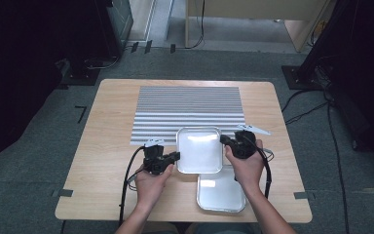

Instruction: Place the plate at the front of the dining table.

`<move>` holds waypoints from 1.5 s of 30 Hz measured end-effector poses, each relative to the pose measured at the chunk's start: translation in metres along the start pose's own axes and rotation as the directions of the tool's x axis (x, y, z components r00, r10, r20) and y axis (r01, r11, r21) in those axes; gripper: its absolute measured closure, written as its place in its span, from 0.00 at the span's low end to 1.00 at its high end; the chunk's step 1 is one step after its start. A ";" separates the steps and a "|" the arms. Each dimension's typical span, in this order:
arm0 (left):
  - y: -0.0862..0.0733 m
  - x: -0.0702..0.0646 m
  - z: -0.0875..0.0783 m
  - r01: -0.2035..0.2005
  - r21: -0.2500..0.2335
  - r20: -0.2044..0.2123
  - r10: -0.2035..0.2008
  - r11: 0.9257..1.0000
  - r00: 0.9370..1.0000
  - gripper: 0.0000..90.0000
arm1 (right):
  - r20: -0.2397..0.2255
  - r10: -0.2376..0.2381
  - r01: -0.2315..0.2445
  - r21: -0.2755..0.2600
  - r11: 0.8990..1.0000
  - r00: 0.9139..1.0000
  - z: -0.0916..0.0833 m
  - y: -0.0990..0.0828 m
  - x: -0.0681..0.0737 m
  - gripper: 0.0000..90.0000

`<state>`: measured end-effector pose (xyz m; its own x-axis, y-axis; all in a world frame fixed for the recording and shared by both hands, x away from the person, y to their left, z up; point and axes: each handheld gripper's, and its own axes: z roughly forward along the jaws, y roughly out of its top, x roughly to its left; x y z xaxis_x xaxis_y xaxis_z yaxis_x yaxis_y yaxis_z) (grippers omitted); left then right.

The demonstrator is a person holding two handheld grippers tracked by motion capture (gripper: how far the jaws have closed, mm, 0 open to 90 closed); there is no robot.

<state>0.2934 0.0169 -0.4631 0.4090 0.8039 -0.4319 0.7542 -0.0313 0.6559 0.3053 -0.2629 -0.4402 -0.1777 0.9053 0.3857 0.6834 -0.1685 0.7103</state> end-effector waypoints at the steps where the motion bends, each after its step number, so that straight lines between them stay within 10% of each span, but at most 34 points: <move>1: 0.002 0.001 0.000 0.000 -0.001 -0.004 0.000 1.000 1.000 0.96 | -0.002 -0.002 0.002 -0.001 1.000 1.000 0.001 0.002 0.000 1.00; 45: 0.100 0.058 0.060 0.037 0.011 -0.108 -0.036 0.999 0.993 0.99 | 0.037 0.045 -0.046 0.020 0.999 0.998 0.105 0.084 -0.003 1.00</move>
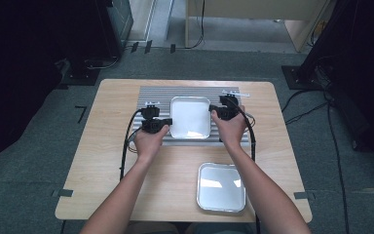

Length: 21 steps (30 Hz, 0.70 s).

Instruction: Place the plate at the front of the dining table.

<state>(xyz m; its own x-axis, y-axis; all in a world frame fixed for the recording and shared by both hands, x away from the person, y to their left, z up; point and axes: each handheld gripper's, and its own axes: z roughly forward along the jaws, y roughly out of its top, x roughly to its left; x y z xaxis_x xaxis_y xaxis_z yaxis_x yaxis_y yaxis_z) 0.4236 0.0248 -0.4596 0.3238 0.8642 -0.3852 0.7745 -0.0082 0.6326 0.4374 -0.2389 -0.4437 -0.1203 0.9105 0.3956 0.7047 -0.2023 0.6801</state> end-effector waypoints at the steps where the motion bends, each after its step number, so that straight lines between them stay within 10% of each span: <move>1: 0.001 0.001 0.002 0.003 0.002 -0.003 -0.003 1.000 1.000 0.99 | 0.001 0.001 -0.001 0.002 1.000 1.000 0.002 0.001 -0.001 1.00; 21: 0.025 0.016 0.049 0.059 0.092 -0.088 -0.050 0.994 0.995 0.99 | 0.078 -0.015 0.012 0.044 0.999 0.997 0.062 0.013 -0.011 0.99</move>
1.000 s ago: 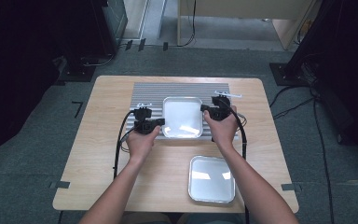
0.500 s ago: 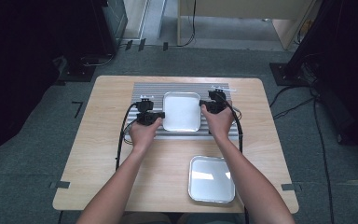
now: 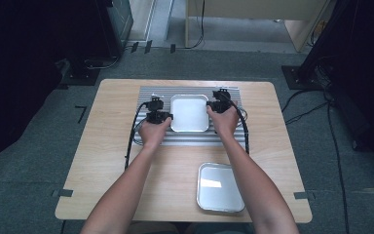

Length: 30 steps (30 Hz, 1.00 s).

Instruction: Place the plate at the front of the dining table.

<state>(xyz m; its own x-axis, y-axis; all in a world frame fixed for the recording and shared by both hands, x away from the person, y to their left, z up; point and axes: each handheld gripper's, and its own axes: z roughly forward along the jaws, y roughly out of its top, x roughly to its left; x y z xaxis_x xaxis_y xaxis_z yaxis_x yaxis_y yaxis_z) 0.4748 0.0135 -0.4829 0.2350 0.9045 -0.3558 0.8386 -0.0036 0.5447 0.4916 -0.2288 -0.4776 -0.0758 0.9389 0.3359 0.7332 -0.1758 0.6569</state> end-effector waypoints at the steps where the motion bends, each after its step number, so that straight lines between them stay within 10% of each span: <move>1: 0.003 0.000 0.003 0.003 0.010 -0.012 -0.002 1.000 1.000 0.99 | 0.007 0.003 -0.003 -0.001 1.000 1.000 0.003 0.001 0.000 0.99; 12: 0.012 0.002 0.012 0.022 0.022 -0.059 -0.020 1.000 0.998 0.98 | 0.057 -0.065 0.064 0.012 0.998 0.996 0.024 0.001 0.004 0.96; 30: 0.022 0.002 0.023 0.000 0.049 -0.099 0.005 0.999 0.995 0.97 | 0.047 -0.003 0.002 0.018 1.000 0.999 0.040 0.001 -0.001 0.96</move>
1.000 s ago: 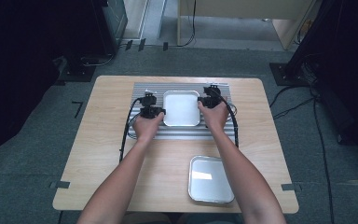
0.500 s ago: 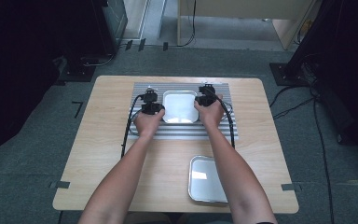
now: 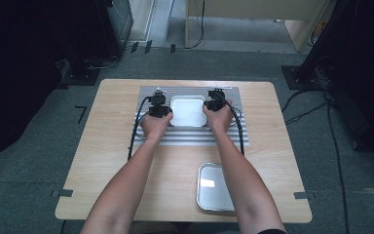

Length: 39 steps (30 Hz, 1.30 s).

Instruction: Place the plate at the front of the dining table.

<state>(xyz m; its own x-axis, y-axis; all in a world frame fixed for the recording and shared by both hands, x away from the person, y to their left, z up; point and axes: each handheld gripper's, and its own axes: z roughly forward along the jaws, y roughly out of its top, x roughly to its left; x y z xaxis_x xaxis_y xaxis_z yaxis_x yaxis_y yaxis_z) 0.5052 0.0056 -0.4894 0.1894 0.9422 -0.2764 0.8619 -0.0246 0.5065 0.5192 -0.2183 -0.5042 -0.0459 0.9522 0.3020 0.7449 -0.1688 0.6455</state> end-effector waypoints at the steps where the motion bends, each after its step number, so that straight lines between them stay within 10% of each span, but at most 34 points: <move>1: 0.000 0.001 0.000 0.001 -0.001 -0.001 -0.001 1.000 1.000 0.97 | -0.003 -0.001 0.001 -0.001 1.000 1.000 0.000 0.000 0.000 0.96; 18: 0.001 0.004 -0.003 -0.031 -0.055 -0.008 0.031 0.998 1.000 0.86 | -0.027 -0.003 0.003 0.009 1.000 1.000 0.006 0.000 0.000 0.94; 26: -0.002 0.010 -0.012 -0.055 -0.155 -0.016 0.053 0.986 0.998 0.59 | -0.089 0.025 -0.027 -0.021 0.999 0.996 0.004 0.004 -0.010 0.61; 32: -0.010 0.012 -0.018 -0.030 -0.299 0.029 0.040 0.954 0.999 0.54 | -0.085 -0.006 0.004 -0.016 1.000 0.996 -0.001 0.005 -0.009 0.40; 39: -0.016 0.017 -0.030 -0.031 -0.283 0.021 0.038 0.959 0.999 0.39 | -0.067 -0.080 0.079 -0.016 0.997 0.995 -0.019 0.004 -0.004 0.30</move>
<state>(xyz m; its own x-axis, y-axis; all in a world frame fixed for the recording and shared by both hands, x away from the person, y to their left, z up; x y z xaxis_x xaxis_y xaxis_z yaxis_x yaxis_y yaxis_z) 0.4800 0.0325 -0.4776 0.2321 0.9334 -0.2737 0.6870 0.0419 0.7255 0.5100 -0.2274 -0.4895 -0.1499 0.9433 0.2962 0.7281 -0.0974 0.6786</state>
